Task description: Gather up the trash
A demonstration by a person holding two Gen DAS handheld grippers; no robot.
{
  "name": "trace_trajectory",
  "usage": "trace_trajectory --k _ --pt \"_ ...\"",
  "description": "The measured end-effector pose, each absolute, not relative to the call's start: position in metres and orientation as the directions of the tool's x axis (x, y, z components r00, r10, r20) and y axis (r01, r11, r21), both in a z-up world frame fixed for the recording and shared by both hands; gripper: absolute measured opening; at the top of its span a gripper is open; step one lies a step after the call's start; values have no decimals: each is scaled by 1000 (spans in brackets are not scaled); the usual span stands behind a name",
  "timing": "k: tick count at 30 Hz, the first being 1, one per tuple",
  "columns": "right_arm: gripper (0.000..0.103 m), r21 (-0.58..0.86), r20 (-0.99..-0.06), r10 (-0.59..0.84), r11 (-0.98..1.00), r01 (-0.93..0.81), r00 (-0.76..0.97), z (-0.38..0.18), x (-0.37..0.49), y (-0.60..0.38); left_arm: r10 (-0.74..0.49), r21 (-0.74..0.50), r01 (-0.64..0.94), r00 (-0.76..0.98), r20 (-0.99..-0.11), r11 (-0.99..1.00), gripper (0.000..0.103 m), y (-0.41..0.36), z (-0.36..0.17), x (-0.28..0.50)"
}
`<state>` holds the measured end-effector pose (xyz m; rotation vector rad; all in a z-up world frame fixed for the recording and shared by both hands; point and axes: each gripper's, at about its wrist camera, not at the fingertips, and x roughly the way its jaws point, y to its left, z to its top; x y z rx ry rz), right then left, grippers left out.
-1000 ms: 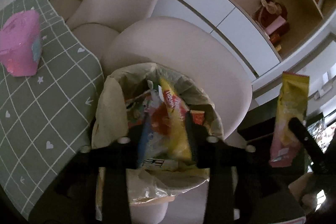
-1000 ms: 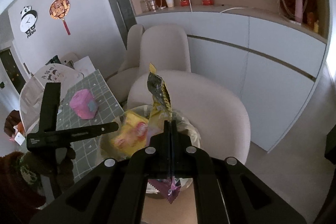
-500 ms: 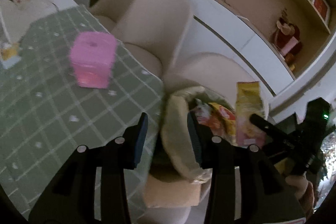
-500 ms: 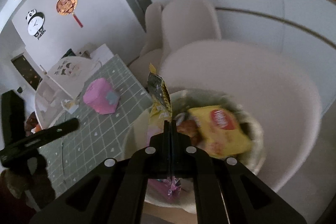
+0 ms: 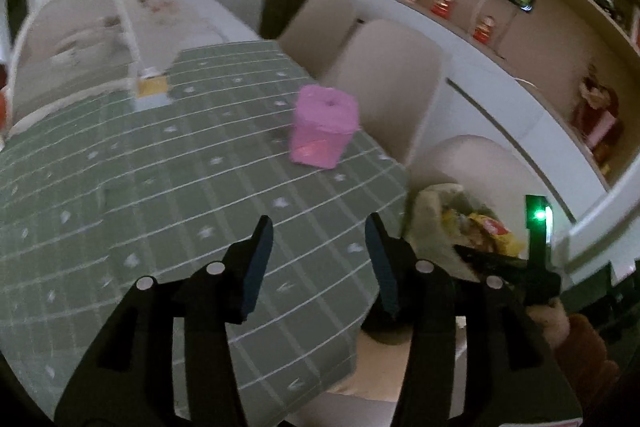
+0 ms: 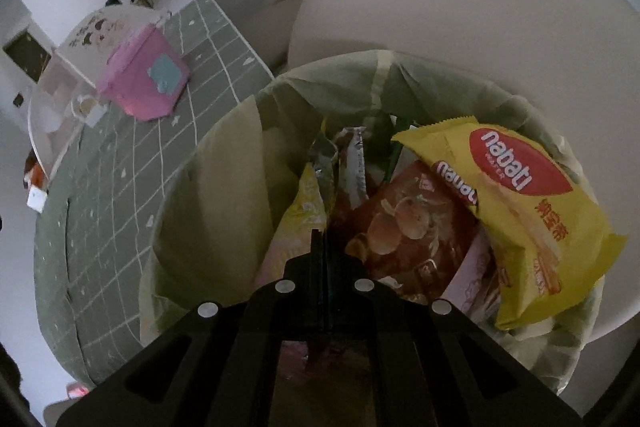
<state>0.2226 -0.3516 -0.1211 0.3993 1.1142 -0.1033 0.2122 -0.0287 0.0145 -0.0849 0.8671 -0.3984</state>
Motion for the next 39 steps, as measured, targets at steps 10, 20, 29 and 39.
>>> trace_trajectory --k 10,20,29,39 --pt "33 278 -858 141 936 215 494 -101 188 -333 -319 -194 271 564 -762 943 64 5 -1 183" --pt "39 247 -783 49 939 238 620 -43 112 -318 -406 -211 377 573 -712 902 64 6 7 137" --pt "39 225 -635 -7 955 194 773 27 12 -249 -398 -139 411 657 -640 901 64 11 24 85" --pt "39 77 -590 -107 979 187 800 30 -55 -158 -346 -48 385 760 -549 922 64 16 38 31"
